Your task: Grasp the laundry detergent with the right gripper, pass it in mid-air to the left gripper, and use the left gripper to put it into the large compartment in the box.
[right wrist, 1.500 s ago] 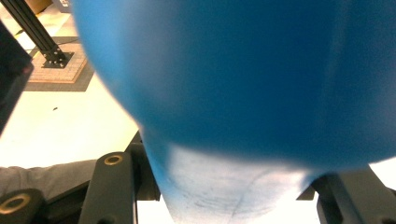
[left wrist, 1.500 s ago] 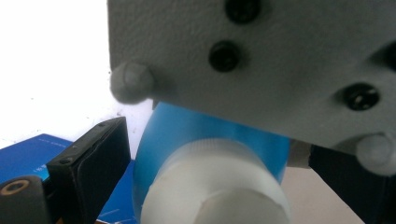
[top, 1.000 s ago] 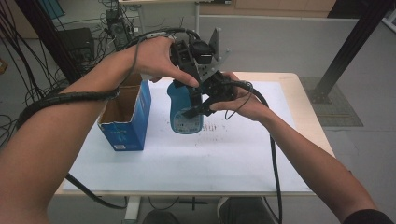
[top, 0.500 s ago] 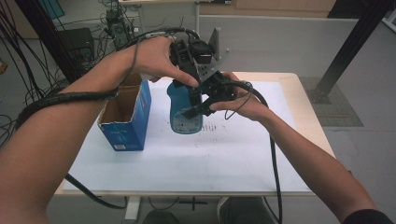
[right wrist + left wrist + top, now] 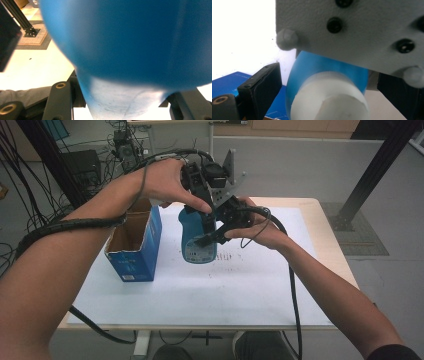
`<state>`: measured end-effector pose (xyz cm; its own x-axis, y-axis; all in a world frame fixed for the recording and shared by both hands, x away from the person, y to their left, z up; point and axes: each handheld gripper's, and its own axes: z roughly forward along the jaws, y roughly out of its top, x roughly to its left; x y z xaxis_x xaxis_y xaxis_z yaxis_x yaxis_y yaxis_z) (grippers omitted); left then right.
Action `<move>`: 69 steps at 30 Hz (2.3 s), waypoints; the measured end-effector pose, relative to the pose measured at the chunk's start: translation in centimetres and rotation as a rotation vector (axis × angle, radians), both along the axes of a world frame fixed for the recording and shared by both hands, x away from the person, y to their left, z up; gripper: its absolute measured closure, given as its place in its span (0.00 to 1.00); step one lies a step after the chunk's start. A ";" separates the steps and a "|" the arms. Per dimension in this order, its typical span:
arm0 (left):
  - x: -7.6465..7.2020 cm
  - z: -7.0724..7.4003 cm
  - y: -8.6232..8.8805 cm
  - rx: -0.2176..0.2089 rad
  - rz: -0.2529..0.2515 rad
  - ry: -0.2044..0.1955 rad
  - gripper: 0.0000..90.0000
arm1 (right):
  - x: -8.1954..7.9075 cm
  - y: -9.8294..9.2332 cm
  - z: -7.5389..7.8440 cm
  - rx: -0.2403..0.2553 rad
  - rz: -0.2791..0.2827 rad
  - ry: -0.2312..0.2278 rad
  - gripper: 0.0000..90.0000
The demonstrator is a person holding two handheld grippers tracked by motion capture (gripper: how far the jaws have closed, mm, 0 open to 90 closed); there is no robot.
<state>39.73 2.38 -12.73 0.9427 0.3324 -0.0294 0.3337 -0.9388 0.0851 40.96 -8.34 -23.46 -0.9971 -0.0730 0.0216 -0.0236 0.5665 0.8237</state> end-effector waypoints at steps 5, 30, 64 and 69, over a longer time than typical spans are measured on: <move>0.0 -0.1 0.0 0.009 -0.001 0.000 0.08 | -0.1 0.0 0.0 0.001 0.002 0.000 0.48; -0.2 -0.2 -0.4 0.053 -0.038 -0.029 0.37 | -0.3 -0.2 0.2 -0.003 0.009 -0.022 0.48; -0.1 -0.7 -0.6 0.072 -0.047 -0.043 0.39 | -0.1 -0.4 -0.3 -0.008 0.007 -0.027 0.48; -0.1 -0.7 -0.6 0.077 -0.048 -0.039 0.39 | -0.1 -0.3 -0.3 -0.008 0.007 -0.028 0.48</move>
